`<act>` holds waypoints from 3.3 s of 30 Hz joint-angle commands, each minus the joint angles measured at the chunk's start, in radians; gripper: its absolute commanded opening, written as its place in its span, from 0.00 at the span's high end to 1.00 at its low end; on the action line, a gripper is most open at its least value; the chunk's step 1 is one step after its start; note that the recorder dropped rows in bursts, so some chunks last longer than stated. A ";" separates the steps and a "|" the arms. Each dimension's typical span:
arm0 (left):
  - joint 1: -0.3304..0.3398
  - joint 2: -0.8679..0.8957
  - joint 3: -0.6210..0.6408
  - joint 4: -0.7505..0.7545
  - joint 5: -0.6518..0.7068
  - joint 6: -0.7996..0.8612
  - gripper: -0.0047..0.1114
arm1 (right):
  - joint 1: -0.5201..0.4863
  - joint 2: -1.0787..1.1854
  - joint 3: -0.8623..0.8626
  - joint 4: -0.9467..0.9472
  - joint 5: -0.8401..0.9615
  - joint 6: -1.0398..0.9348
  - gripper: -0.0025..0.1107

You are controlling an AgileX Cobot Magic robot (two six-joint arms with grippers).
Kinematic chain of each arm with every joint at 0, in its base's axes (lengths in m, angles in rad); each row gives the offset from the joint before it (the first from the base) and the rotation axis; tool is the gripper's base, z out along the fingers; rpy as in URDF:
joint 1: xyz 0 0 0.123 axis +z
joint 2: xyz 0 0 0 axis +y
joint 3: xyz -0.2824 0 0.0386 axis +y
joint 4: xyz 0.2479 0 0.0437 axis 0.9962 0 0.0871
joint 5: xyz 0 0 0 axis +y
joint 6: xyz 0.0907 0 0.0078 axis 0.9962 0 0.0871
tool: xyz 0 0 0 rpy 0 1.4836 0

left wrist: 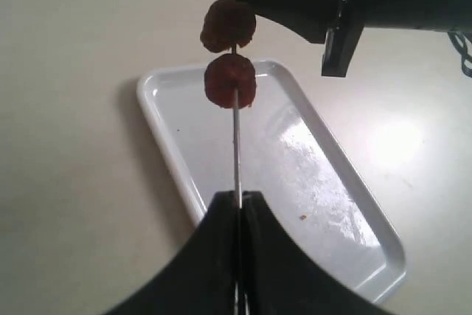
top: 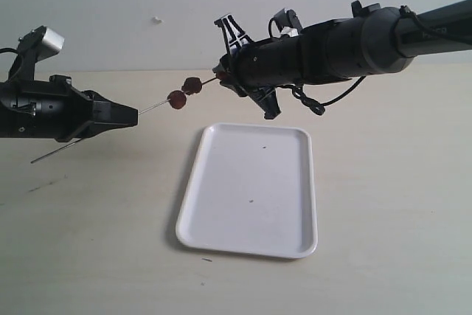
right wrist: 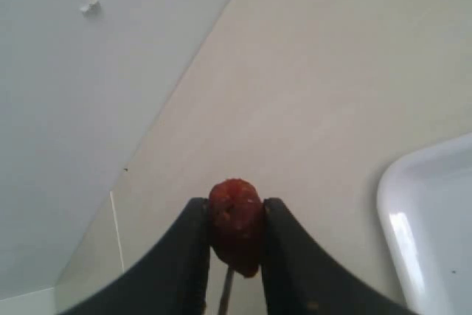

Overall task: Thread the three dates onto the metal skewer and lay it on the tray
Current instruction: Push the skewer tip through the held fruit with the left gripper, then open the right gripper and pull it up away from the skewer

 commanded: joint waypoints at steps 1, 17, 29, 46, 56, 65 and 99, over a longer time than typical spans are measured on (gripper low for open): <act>-0.002 -0.002 0.006 -0.017 0.000 0.005 0.96 | -0.002 0.000 -0.007 -0.001 0.008 -0.013 0.77; -0.027 0.018 0.004 -0.060 -0.047 0.043 0.96 | 0.000 0.000 -0.007 -0.001 0.045 -0.017 0.77; -0.029 0.022 0.004 -0.091 -0.041 0.116 0.96 | 0.000 0.000 -0.007 -0.001 0.061 -0.061 0.77; -0.029 0.022 0.004 -0.091 0.025 0.159 0.96 | 0.000 0.000 -0.007 -0.001 0.133 -0.063 0.77; -0.029 0.022 0.004 -0.091 0.031 0.159 0.96 | 0.000 0.000 -0.007 -0.001 0.185 -0.063 0.81; -0.029 0.022 0.004 -0.091 0.031 0.159 0.96 | 0.000 0.000 -0.007 -0.001 0.211 -0.070 0.85; -0.129 0.102 -0.089 -0.091 -0.060 0.166 0.96 | 0.000 0.000 -0.007 -0.001 0.247 -0.124 0.85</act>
